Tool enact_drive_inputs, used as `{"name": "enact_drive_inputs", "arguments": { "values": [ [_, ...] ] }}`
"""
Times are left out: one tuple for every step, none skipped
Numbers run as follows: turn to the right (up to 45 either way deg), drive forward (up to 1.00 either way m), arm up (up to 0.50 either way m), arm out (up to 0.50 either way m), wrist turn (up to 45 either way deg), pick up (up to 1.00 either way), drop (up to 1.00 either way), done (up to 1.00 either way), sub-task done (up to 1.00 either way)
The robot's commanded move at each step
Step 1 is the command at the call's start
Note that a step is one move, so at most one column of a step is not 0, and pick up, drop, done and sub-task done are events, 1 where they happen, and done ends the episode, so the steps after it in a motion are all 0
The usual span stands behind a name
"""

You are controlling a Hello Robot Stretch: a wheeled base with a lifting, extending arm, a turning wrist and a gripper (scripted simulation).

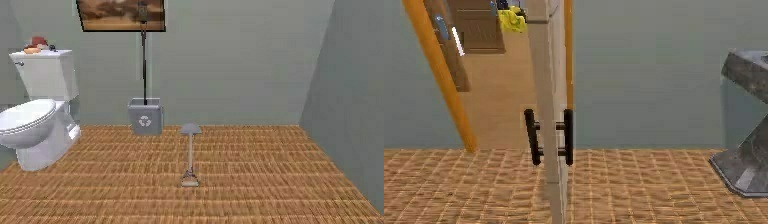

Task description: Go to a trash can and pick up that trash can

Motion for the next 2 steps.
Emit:
{"name": "enact_drive_inputs", "arguments": {
  "values": [
    [-45.0, 0.00, 0.00, 0.00, 0.0, 0.00, 0.00, 0.00, 0.00],
    [-45.0, 0.00, 0.00, 0.00, 0.0, 0.00, 0.00, 0.00, 0.00]
  ]
}}
